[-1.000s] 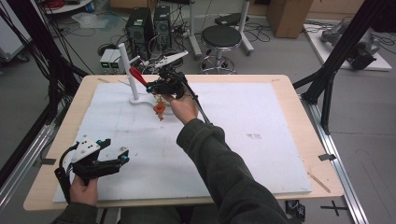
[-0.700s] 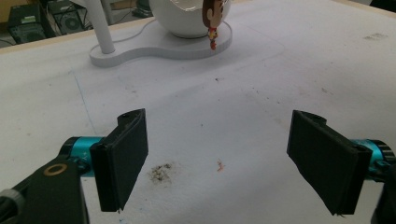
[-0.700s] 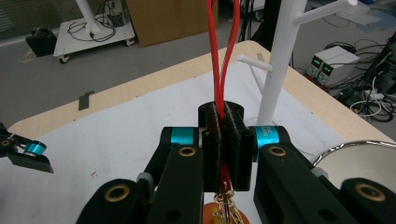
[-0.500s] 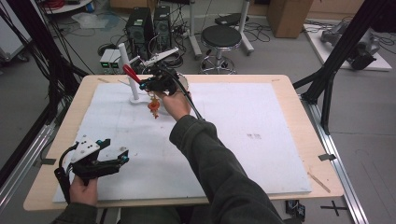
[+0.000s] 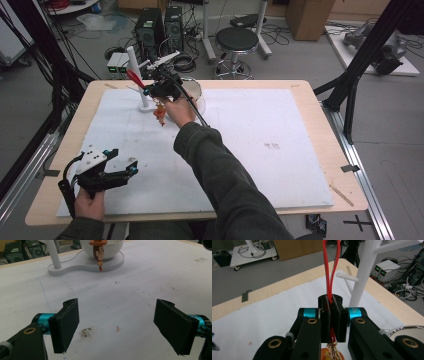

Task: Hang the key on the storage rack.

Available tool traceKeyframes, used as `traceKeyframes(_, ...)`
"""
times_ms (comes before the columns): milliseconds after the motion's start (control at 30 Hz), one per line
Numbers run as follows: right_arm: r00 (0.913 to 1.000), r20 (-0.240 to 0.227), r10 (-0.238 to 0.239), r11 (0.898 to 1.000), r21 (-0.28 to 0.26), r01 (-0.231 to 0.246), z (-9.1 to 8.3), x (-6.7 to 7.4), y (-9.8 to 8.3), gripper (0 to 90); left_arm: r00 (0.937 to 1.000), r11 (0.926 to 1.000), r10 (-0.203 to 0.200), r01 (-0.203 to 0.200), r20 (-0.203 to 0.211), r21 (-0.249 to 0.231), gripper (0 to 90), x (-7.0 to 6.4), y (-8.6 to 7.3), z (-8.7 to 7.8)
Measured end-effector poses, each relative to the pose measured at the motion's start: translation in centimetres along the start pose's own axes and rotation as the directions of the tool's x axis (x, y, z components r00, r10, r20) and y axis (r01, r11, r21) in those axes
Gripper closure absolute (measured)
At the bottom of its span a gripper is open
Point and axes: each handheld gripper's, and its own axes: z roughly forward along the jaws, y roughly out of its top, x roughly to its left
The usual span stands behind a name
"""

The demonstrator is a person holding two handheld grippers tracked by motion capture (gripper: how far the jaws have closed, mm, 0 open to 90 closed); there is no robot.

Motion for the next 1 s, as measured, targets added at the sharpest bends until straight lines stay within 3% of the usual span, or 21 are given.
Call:
traceKeyframes(333, 0.9993, 0.024, 0.03, 0.999, 0.025, -0.031, 1.6, -0.3, -0.6, 86.0, 1.0, 1.0, 0.0, 0.0, -0.002, 0.001, 20.9, 0.1, 0.0, 0.0)
traceKeyframes(1000, 0.9978, 0.058, 0.034, 0.996, 0.079, -0.038, 3.4, -0.4, -1.1, 86.0, 1.0, 1.0, -0.001, 0.001, -0.003, -0.001, 20.9, 0.2, 0.0, -0.1)
